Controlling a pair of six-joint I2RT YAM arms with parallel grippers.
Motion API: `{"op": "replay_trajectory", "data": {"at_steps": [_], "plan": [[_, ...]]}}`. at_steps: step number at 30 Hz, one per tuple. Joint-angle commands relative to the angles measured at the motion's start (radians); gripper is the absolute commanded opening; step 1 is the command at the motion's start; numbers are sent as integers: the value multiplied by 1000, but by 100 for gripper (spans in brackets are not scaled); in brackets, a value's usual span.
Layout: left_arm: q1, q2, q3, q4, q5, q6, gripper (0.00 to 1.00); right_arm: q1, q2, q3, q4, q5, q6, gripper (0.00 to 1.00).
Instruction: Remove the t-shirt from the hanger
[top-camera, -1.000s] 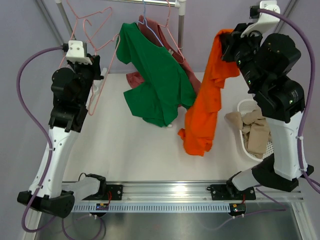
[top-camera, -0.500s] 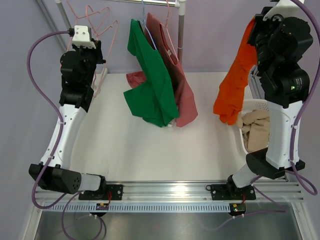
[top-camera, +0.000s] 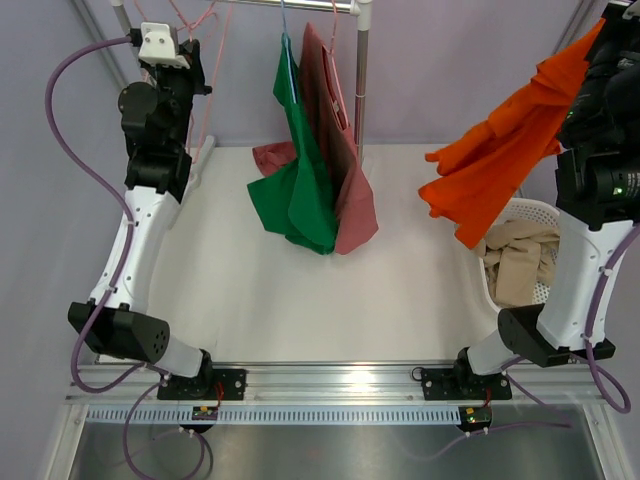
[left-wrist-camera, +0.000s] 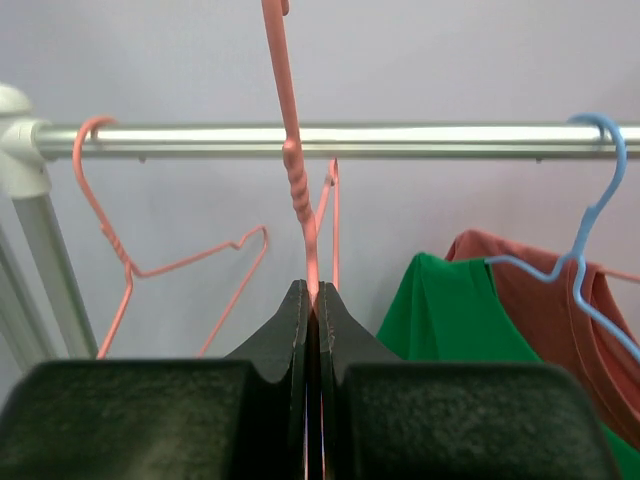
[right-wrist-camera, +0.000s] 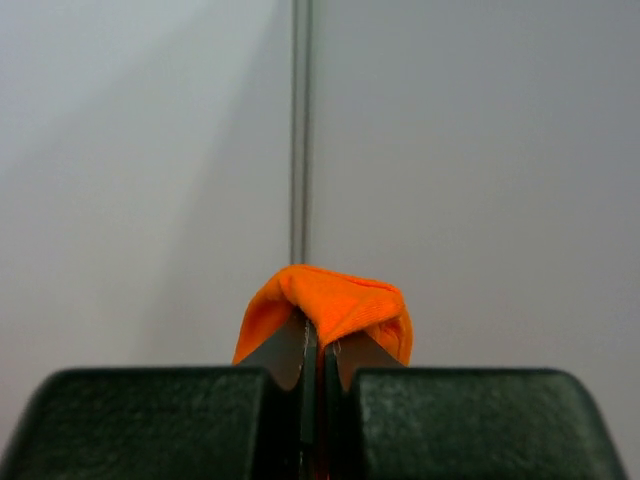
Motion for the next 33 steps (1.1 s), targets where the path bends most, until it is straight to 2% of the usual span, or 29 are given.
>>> {"op": "replay_trajectory", "data": {"at_steps": [1, 4, 8, 9, 13, 17, 20, 23, 24, 27, 29, 30, 31, 33], "plan": [[2, 55, 91, 114, 22, 19, 0, -38, -35, -1, 126, 37, -104, 0], [8, 99, 123, 161, 48, -1, 0, -87, -23, 26, 146, 64, -166, 0], [18, 177, 220, 135, 87, -23, 0, -138, -78, -110, 176, 72, -155, 0], [22, 190, 232, 135, 88, -23, 0, -182, -90, -140, 173, 80, -135, 0], [29, 233, 269, 126, 108, -58, 0, -224, -180, -314, 117, 133, -2, 0], [35, 236, 232, 134, 101, -53, 0, -238, -276, -666, 153, 172, 112, 0], [43, 236, 212, 138, 94, -44, 0, -242, -308, -827, 121, 170, 254, 0], [52, 240, 203, 134, 94, -38, 0, -273, -313, -939, 66, 183, 414, 0], [57, 242, 200, 129, 91, -36, 0, -290, -311, -963, 48, 181, 513, 0], [68, 240, 167, 135, 105, -53, 0, -354, -308, -1036, -32, 108, 680, 0], [68, 240, 143, 157, 107, -53, 0, -366, -316, -1120, -6, 52, 704, 0], [68, 240, 127, 163, 108, -53, 0, -366, -314, -1136, -3, 51, 710, 26], [68, 242, 119, 172, 101, -52, 0, -366, -305, -1144, -5, 54, 715, 45], [69, 242, 100, 186, 99, -53, 0, -366, -296, -1132, -28, 67, 724, 69]]}}
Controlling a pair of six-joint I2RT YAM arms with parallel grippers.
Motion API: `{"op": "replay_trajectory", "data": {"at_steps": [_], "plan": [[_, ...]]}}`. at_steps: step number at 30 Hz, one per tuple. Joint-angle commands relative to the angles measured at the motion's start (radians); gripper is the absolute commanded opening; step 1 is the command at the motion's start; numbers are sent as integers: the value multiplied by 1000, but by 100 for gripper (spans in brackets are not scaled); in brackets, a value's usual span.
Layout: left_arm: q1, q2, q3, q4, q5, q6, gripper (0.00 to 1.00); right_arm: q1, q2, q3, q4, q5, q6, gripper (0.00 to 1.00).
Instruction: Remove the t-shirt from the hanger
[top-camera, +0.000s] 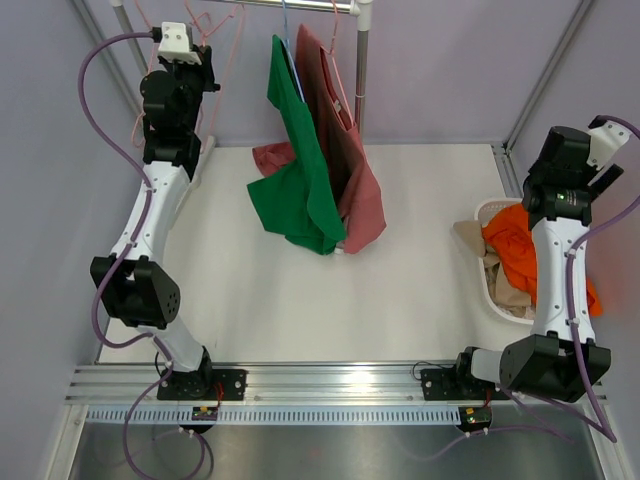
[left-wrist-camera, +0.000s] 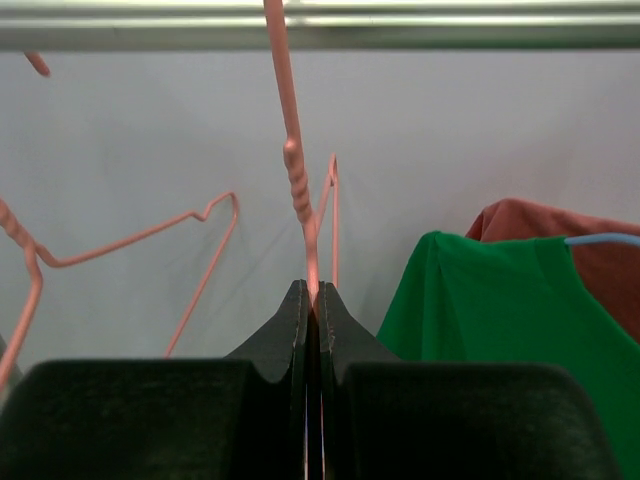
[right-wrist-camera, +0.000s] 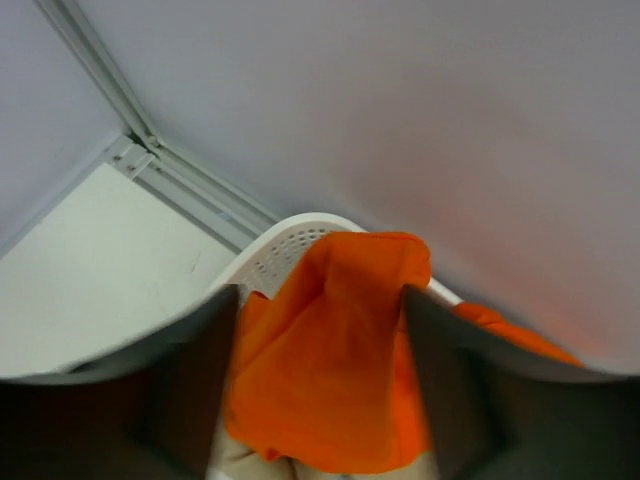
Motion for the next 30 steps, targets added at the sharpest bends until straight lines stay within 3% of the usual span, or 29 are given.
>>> {"op": "replay_trajectory", "data": {"at_steps": [1, 9, 11, 17, 21, 27, 28, 30], "plan": [[5, -5, -22, 111, 15, -3, 0, 1, -13, 29, 9, -4, 99, 98], [5, 12, -1, 86, -17, -8, 2, 1, -69, 46, 28, -31, 63, 99], [5, 5, -3, 82, -43, -13, 32, 1, -71, 56, 19, -59, 62, 100], [5, -16, -9, 62, -94, 12, 32, 1, -91, 62, 26, -128, 63, 99], [5, -96, -73, 101, -155, 10, 52, 1, -103, 106, 26, -193, 47, 99], [5, -183, -93, 71, -232, 0, 54, 1, -89, 198, -49, -215, 19, 100], [5, -197, -101, 62, -243, -9, 62, 1, -94, 195, -46, -222, 19, 99], [2, -243, -115, 50, -237, -37, 87, 1, -115, 188, -40, -240, 23, 100]]}}
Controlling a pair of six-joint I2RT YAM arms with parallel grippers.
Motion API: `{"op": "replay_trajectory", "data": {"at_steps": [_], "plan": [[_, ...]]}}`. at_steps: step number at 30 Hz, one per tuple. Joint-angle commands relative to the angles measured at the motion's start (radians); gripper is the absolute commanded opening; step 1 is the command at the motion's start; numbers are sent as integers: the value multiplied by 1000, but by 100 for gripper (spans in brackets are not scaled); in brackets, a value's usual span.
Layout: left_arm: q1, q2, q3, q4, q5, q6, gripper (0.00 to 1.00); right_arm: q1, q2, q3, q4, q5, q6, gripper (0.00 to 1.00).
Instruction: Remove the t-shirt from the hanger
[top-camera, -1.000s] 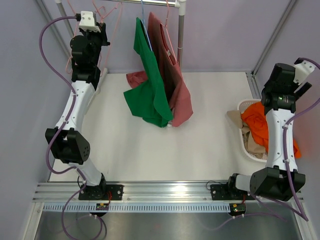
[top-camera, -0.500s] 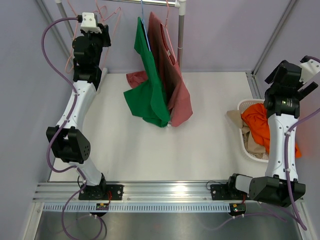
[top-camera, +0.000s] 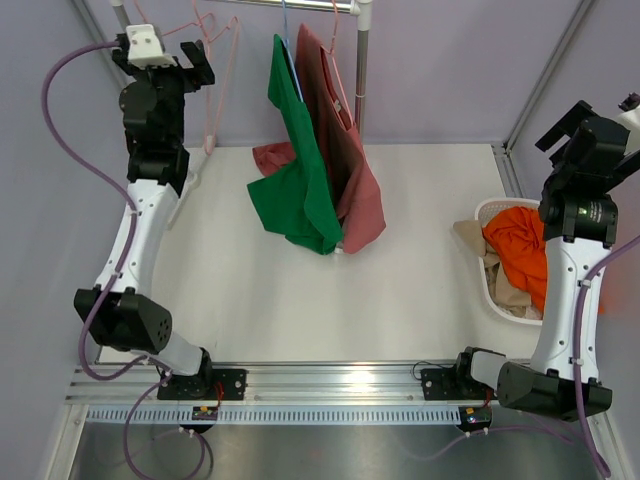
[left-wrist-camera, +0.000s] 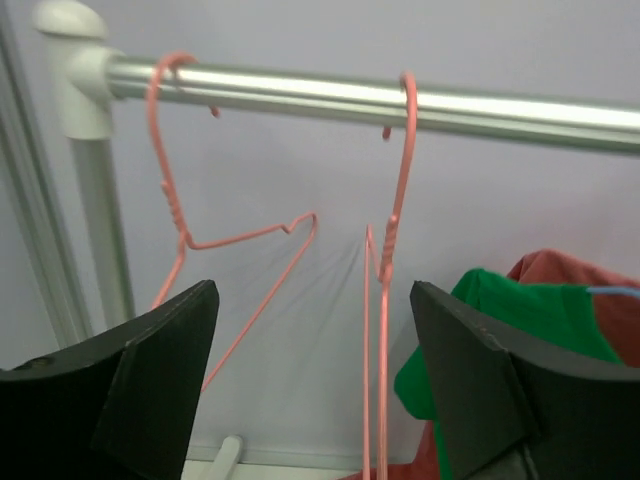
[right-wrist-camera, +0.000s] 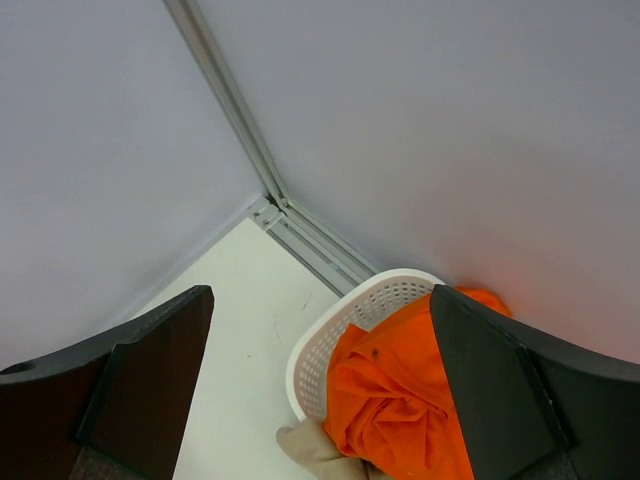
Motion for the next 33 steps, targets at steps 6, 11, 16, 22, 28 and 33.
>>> {"op": "replay_trajectory", "data": {"at_steps": [6, 11, 16, 22, 28, 33], "plan": [[-88, -174, -41, -15, -54, -58, 99, 1, -35, 35, -39, -128, 13, 100], [-289, -164, -19, -35, -178, 77, 99, 13, -43, 53, -48, -259, 33, 100], [-401, -100, 60, -80, -288, 78, 99, 73, -41, 94, -69, -253, 16, 99], [-571, 54, 207, -83, -528, 193, 99, 79, -38, 94, -77, -261, 21, 99], [-653, 152, 312, -82, -629, 255, 99, 79, -34, 91, -79, -258, 15, 99], [-658, 229, 401, -83, -695, 285, 99, 81, -46, 81, -72, -261, 7, 100]]}}
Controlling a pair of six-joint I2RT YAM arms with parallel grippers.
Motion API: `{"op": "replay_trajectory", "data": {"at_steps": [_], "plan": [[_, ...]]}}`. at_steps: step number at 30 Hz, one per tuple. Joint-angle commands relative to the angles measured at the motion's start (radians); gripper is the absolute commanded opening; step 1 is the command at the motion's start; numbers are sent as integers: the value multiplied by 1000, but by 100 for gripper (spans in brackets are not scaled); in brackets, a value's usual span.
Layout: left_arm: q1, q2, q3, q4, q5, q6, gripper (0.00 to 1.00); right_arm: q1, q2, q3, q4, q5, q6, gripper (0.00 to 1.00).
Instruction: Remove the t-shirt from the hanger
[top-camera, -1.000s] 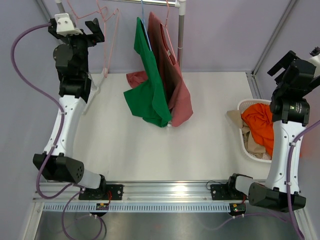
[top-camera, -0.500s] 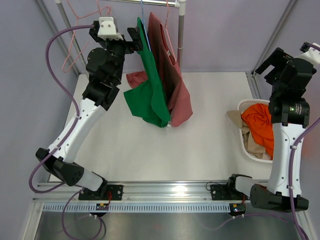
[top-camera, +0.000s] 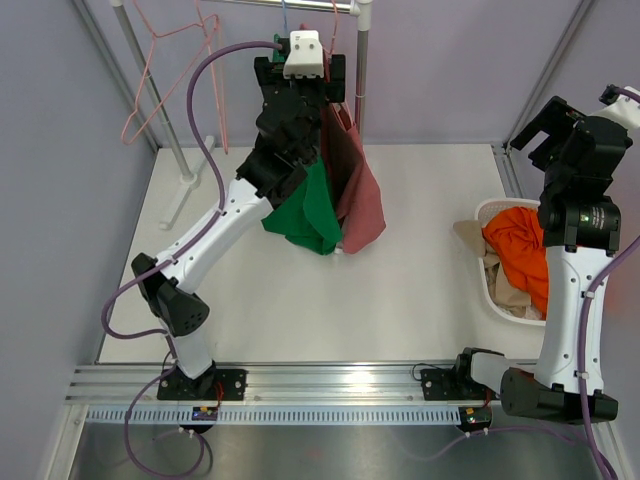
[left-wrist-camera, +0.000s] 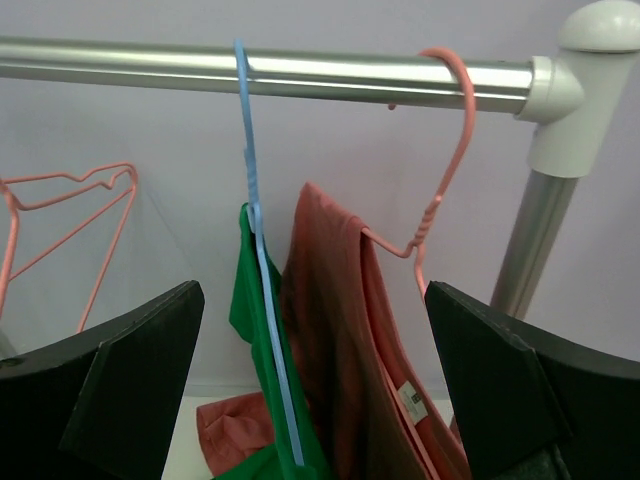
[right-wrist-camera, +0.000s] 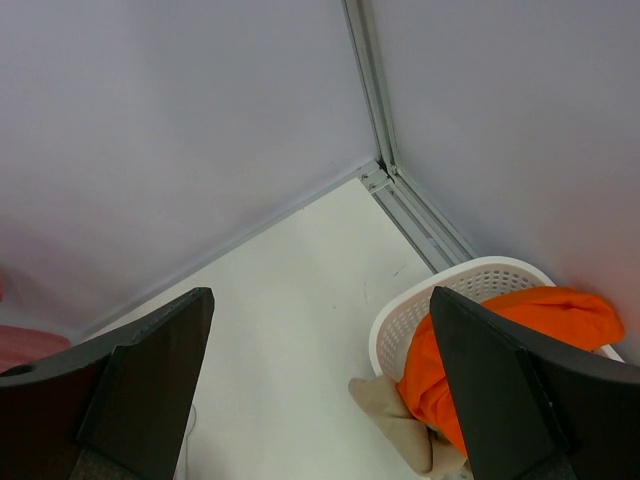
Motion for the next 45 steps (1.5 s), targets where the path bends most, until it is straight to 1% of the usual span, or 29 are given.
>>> {"op": "replay_trajectory", "data": {"at_steps": [1, 5, 7, 10, 13, 15, 17, 19, 21, 23, 25, 28, 32, 33, 34, 36, 37, 40, 45], "plan": [[4, 20, 82, 48, -107, 47, 99, 6, -17, 15, 7, -26, -19, 100], [5, 66, 127, 72, -133, 95, 94, 6, -23, 12, 9, -29, -19, 99], [5, 95, 161, 67, -144, 110, 90, 6, -24, 7, 9, -30, -16, 99], [5, 112, 168, 68, -149, 109, 81, 6, -32, -3, 16, -33, -14, 99], [10, 123, 175, 67, -167, 100, 80, 6, -40, -13, 23, -35, -14, 100], [18, 128, 181, 38, -173, 78, 80, 6, -40, -14, 21, -38, -14, 99], [33, 125, 185, -3, -170, 29, 75, 6, -41, -17, 21, -39, -16, 99], [51, 122, 184, -27, -159, -11, 73, 6, -41, -20, 23, -38, -16, 99], [59, 117, 179, -39, -161, -22, 68, 6, -46, -25, 26, -39, -17, 99], [62, 112, 161, -18, -165, -17, 59, 6, -46, -28, 26, -38, -17, 99], [67, 108, 153, -14, -164, -17, 58, 6, -46, -32, 29, -39, -17, 99], [76, 109, 153, -28, -159, -37, 50, 6, -46, -36, 30, -46, -16, 100], [87, 109, 158, -57, -139, -58, 47, 6, -52, -42, 33, -47, -16, 99], [87, 109, 161, -59, -138, -60, 45, 6, -53, -42, 35, -47, -16, 99], [90, 112, 165, -68, -132, -60, 32, 6, -55, -42, 33, -47, -16, 100], [93, 117, 178, -83, -135, -68, 14, 6, -55, -42, 35, -49, -14, 100], [97, 120, 190, -89, -135, -75, 4, 6, -55, -42, 35, -49, -14, 100], [105, 120, 195, -106, -130, -82, 0, 6, -55, -43, 35, -53, -14, 99], [119, 109, 211, -114, -101, -82, 0, 6, -52, -43, 33, -64, -10, 100]]}}
